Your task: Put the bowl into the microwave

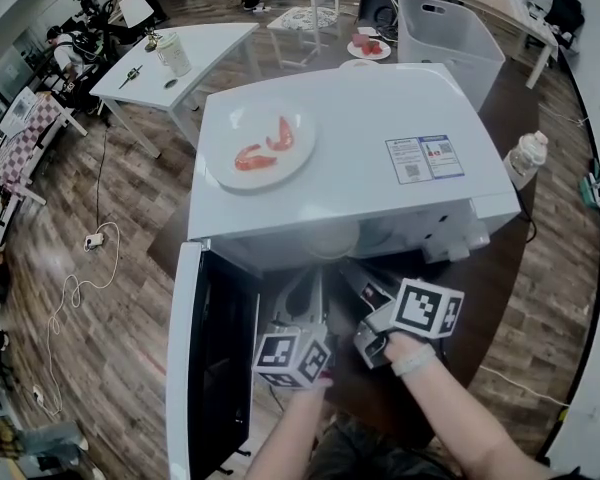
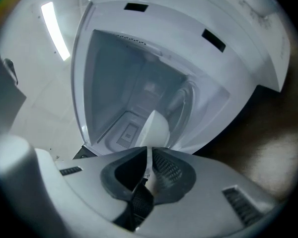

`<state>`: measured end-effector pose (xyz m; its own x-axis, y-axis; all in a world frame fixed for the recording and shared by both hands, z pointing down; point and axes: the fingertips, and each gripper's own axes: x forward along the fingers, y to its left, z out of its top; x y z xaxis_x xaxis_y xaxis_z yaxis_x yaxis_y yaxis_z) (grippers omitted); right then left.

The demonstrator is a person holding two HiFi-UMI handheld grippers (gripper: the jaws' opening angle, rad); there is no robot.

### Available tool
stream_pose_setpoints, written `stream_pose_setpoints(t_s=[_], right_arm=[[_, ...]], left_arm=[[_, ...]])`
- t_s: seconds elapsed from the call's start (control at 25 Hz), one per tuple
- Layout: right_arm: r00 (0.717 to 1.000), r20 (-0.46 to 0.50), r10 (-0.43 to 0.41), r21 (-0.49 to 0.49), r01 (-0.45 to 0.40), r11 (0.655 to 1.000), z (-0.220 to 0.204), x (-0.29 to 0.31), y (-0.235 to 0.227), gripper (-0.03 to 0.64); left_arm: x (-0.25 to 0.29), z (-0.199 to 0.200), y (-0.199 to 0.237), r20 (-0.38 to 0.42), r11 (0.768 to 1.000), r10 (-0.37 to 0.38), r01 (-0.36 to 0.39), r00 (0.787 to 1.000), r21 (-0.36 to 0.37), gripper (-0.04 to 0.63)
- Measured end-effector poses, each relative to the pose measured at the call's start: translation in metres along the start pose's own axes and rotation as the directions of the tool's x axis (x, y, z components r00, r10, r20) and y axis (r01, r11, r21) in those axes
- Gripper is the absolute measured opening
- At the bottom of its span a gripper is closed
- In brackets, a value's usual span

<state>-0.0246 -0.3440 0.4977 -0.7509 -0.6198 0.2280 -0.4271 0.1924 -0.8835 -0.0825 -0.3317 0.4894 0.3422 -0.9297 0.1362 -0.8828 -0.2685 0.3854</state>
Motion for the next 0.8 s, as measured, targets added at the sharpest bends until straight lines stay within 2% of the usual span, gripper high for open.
stream_pose_setpoints(t_s=[0.4,0.8], right_arm=[[1.0,0.008,0.005,0.011,-0.005,1.0,0.004,0.008,-0.002,0.038],[1.0,0.025,-0.004,0.007,0.004,1.0,0.01,0.012,-0.002,0.038]], left_arm=[[0.009,0.011,0.013,0.01,1.0,0.016,-0.016,1.0,0.0,0.0],[0.019,0.015,0.011,-0.007,1.0,-0.019,0.019,1.0,0.008,0.0]])
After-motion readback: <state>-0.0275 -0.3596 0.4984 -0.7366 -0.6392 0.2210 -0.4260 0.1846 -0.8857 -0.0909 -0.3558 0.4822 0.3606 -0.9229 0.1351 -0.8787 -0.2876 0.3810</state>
